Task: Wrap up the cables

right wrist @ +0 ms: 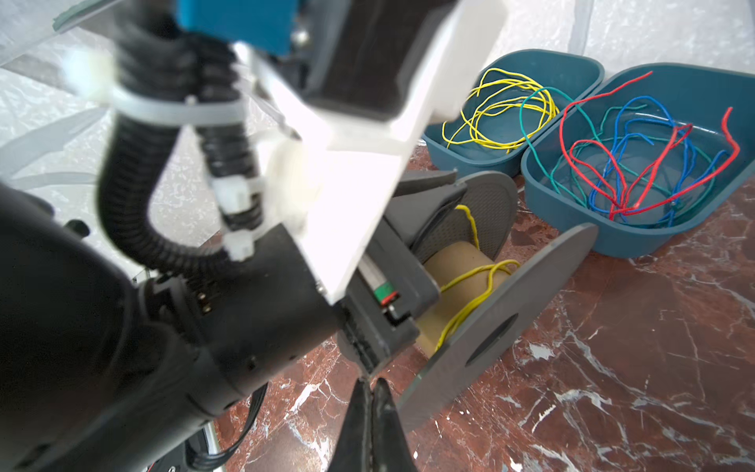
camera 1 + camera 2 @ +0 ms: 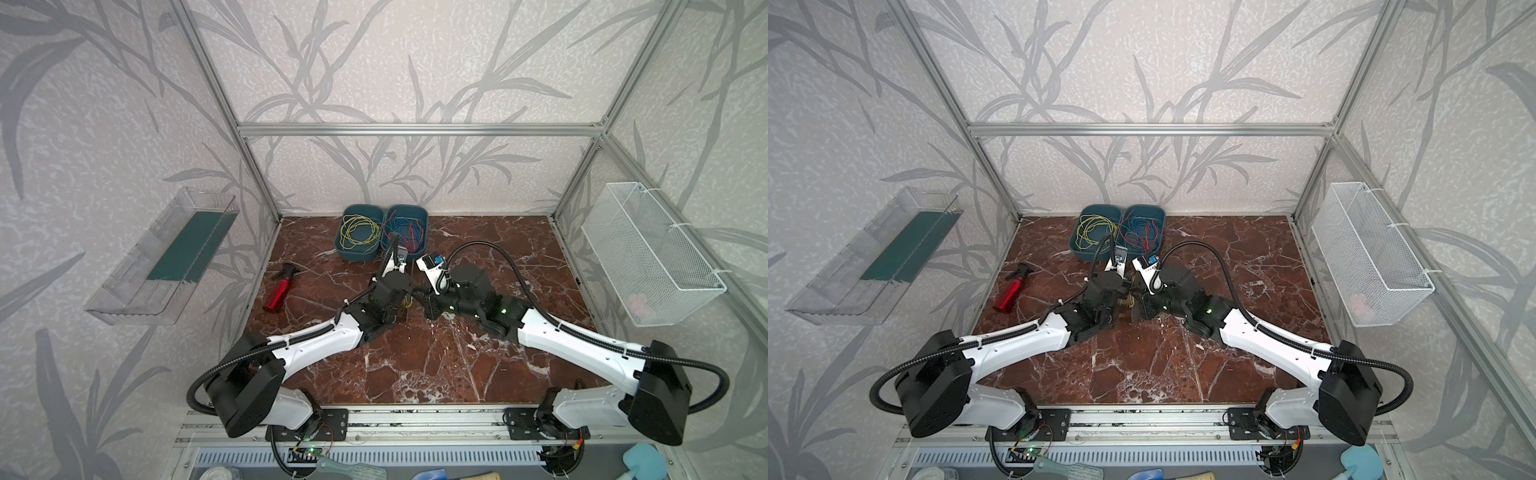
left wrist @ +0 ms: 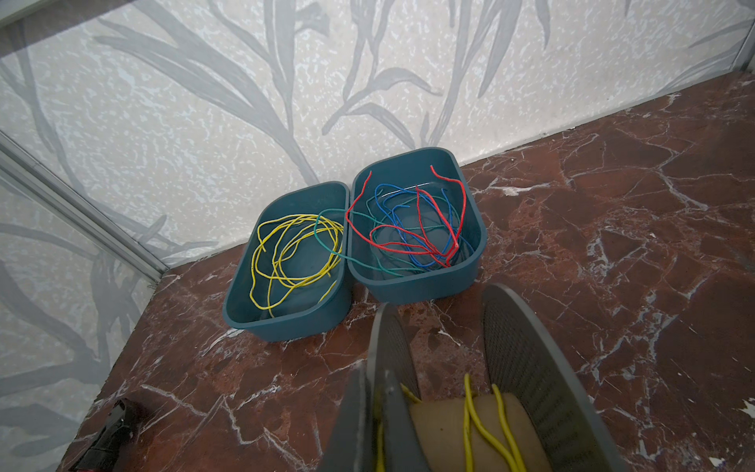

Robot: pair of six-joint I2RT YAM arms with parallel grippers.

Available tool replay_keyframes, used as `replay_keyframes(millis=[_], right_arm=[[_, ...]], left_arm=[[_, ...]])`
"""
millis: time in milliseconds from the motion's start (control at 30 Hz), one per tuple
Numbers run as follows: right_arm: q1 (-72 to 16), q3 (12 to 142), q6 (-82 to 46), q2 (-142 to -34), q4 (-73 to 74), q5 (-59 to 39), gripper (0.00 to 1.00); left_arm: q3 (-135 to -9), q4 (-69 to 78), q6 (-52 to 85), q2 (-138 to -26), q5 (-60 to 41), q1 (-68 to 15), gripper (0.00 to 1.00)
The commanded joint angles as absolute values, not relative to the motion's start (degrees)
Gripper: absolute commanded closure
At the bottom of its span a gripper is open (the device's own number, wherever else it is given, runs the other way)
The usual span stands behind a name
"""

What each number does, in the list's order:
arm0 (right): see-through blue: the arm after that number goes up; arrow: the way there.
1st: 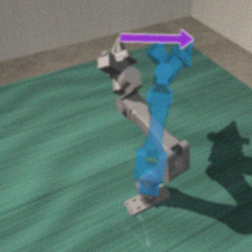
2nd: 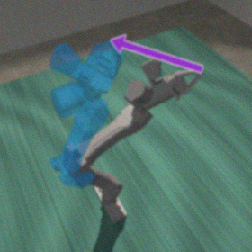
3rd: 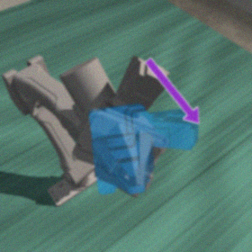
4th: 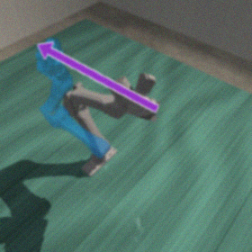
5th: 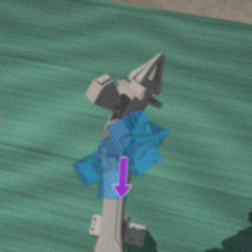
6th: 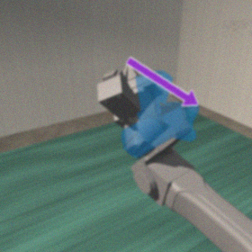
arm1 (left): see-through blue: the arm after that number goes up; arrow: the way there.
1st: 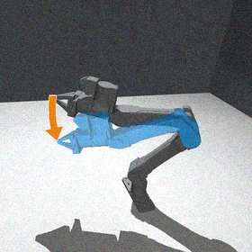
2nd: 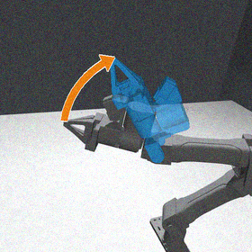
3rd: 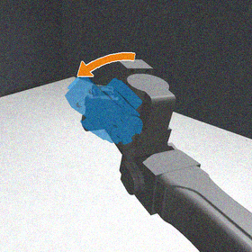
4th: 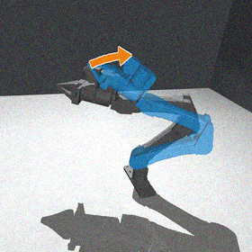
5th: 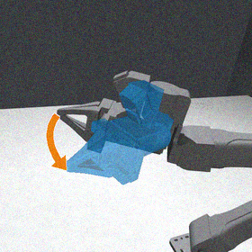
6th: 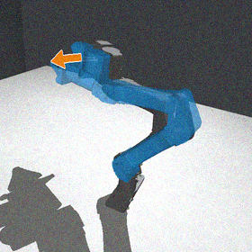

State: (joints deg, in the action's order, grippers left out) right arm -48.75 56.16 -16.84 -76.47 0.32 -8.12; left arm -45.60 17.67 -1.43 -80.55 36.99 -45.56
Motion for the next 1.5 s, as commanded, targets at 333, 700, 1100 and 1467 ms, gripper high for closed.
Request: replay_keyframes(millis=[333, 700, 1100, 1467], right_arm=[[-44.16, 61.7, -19.87, -81.21, 5.26, -9.58, 1.0], [-39.87, 67.61, -20.14, -88.11, 5.65, -11.93, 1.0], [-36.94, 61.12, -19.42, -82.84, 0.96, -11.71, 1.0], [-44.2, 38.43, -19.63, -74.9, 0.15, -10.95, 0.64]], left_arm=[[-43.09, 14.94, -1.99, -78.02, 33.95, -45.71, 1.0], [-42.52, 14.38, -4.0, -76.6, 32.5, -46.14, 1.0], [-44.7, 11.96, -3.71, -78.54, 33.99, -46.23, 1.0], [-48.71, 2.13, 13.84, -83.34, 43.42, -46.22, 1.0]])
